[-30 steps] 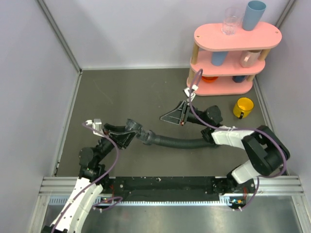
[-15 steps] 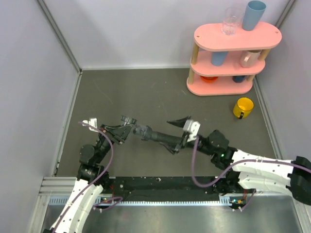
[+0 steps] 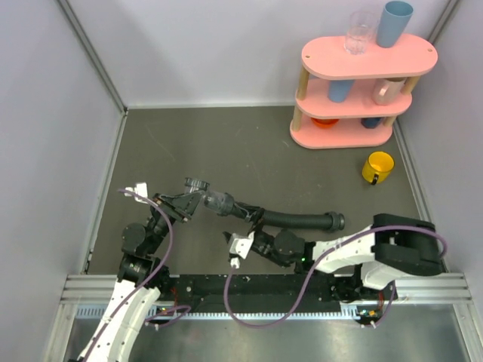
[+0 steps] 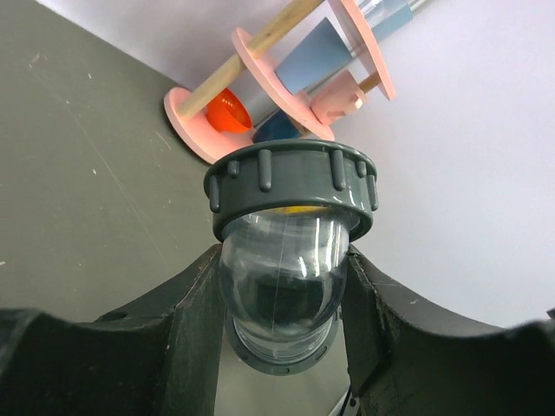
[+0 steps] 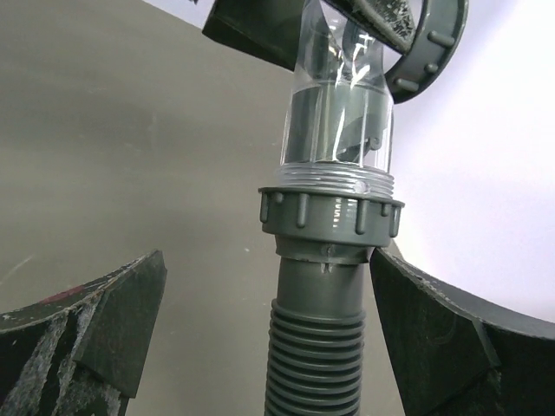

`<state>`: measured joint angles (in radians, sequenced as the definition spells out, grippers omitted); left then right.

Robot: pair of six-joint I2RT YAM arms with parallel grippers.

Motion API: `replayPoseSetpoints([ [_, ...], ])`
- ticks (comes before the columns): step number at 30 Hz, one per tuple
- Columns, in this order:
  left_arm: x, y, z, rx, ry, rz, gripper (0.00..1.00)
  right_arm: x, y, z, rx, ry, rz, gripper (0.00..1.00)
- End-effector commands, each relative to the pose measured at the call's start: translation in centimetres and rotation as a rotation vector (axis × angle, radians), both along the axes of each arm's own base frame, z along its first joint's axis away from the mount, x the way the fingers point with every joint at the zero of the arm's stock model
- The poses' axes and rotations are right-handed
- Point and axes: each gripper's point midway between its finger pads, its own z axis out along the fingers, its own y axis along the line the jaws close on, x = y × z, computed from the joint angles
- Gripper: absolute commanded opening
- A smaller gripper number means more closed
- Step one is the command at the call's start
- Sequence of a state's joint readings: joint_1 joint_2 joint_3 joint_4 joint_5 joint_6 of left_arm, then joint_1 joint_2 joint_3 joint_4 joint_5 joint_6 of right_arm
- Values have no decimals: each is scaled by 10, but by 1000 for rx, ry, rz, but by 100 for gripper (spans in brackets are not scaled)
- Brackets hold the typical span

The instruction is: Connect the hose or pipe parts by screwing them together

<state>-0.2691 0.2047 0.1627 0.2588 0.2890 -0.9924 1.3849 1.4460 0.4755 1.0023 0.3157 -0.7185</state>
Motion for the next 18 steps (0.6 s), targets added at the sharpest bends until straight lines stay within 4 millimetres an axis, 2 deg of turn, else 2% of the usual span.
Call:
replayPoseSetpoints([
  [1, -10, 4, 41, -42, -99, 7, 0, 11, 9, 45, 109, -168, -129, 99],
  [11, -10, 6, 40, -44, -85, 17, 0, 20, 10, 56, 160, -197, -203, 97],
  [18, -12, 5, 43, -60, -79, 7, 0, 17, 23, 57, 141, -203, -167, 91],
])
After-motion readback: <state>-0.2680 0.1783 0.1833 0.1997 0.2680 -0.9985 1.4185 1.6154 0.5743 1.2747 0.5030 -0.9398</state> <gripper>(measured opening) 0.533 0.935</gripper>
